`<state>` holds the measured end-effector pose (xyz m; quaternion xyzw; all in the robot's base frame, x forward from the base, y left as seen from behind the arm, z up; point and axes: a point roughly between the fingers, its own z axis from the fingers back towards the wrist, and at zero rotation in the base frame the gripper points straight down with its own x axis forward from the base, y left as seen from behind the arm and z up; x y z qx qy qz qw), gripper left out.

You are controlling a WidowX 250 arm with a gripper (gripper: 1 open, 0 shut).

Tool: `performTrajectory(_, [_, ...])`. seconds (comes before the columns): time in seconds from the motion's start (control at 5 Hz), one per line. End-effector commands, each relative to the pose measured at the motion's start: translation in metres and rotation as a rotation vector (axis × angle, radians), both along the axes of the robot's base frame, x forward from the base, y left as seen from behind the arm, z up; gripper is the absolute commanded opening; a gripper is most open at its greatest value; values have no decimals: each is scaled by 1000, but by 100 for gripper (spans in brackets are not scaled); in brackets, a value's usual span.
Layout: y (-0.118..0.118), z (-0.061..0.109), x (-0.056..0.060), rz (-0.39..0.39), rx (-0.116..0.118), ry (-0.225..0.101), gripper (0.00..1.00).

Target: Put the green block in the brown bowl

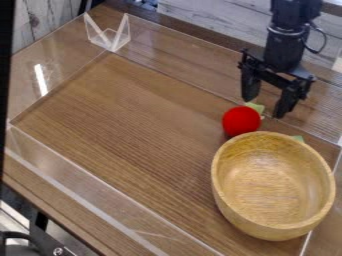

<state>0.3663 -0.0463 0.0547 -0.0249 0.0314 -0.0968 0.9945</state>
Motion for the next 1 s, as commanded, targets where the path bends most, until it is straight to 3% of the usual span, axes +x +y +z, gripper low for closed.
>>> performTrajectory(0.0, [6, 21, 4, -8, 2, -69, 100])
performTrajectory(0.2, [-4, 22, -1, -30, -6, -77, 100])
performTrajectory(0.6, [-5, 41, 10, -17, -12, -127, 100])
performTrajectory(0.8, [-8, 29, 11, -67, -18, -116, 100])
